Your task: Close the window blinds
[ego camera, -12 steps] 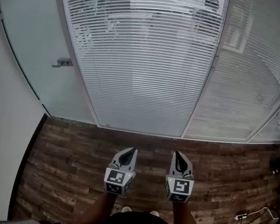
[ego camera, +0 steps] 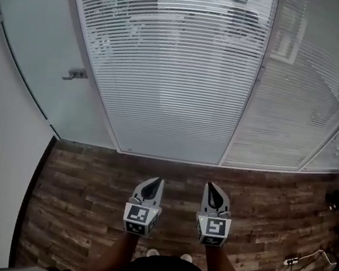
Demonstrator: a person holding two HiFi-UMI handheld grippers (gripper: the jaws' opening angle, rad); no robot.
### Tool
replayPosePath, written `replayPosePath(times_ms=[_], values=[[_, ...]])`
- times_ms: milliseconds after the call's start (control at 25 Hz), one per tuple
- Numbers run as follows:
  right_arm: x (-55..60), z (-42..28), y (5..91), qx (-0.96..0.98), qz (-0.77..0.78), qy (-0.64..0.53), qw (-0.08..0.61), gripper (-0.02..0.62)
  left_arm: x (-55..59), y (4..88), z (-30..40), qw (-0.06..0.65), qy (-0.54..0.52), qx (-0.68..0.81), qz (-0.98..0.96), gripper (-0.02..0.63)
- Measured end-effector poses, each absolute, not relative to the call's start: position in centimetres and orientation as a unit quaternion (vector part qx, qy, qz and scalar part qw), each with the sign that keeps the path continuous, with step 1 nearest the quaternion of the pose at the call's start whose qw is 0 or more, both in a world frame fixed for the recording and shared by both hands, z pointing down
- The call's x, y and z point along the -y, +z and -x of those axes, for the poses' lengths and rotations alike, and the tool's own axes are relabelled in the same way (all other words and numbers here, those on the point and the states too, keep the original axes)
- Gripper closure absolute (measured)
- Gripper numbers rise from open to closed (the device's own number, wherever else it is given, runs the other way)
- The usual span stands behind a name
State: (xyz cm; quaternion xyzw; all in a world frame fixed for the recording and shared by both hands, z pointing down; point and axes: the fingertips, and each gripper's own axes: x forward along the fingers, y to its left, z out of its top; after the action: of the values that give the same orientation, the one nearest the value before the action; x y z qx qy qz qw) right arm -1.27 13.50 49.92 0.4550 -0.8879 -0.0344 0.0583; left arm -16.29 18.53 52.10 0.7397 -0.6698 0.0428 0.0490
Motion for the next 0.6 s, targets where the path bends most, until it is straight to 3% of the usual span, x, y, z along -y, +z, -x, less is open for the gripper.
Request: replayPosePath(times_ms=[600], values=[[-13.1,1.3,51.4,0.885,-0.460,-0.011,0.068,0.592,-17.6,52.7,16.7,0.047,0.038,0.659,-0.750,0.606]])
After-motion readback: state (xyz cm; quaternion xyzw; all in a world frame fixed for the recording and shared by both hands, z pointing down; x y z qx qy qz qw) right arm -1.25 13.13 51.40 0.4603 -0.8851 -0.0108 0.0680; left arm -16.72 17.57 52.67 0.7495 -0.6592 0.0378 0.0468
